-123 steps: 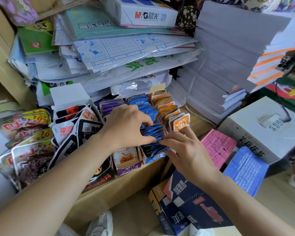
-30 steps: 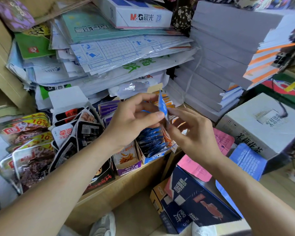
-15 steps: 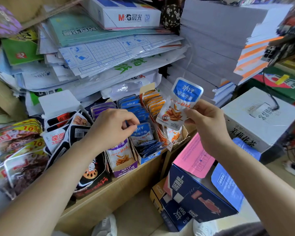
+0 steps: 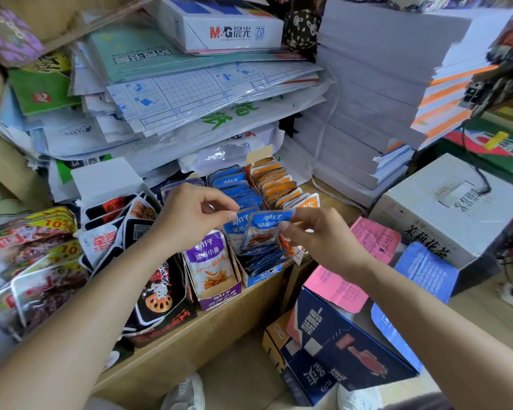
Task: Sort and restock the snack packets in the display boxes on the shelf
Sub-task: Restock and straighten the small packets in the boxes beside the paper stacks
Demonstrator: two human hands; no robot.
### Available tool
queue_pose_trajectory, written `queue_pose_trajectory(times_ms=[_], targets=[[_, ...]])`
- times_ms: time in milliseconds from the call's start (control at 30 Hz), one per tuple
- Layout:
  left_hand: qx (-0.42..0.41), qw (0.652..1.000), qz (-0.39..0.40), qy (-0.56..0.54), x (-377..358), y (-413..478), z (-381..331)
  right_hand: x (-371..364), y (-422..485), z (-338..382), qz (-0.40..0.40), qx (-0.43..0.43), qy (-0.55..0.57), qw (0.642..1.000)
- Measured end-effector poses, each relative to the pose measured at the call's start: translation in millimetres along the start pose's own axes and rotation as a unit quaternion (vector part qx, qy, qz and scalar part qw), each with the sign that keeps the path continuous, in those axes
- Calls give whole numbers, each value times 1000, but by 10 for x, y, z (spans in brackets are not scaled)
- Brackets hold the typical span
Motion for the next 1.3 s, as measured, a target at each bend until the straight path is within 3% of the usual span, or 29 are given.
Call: queue_pose_trajectory(times_ms=[233,333,433,700,900,1100,1300], targets=[[5,1000,14,-18,-2,-11,-7,34,-20,131,-105,111,-48,987],[15,999,37,-38,22,-9,-8,-62,-21,109,-57,160,-101,980],[-2,997,62,-43,42,-28,-52,-151,-19,75,13,138,-114,984],[-143,987,66,26,-25,-241,-269,149,-53,78,-27,73,-57,995],[-184,966,100,154,-90,-342,-250,166,-149,38,131,102,-80,983],[-225,945,72,225,-199,-326,-317,86,-190,62,102,180,-139,968],[-231,942,66,236,-244,-298,-313,70,-177,8,80,193,-143,967]])
Point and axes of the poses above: each hand's wrist, its own y-axis towards the middle knuckle, its own x-axis out of the back of the hand, z = x × y, the point moved 2 cm from there along y, towards the middle knuckle, and after that the axes turned 10 degrees about -z, right-handed, at the moved point
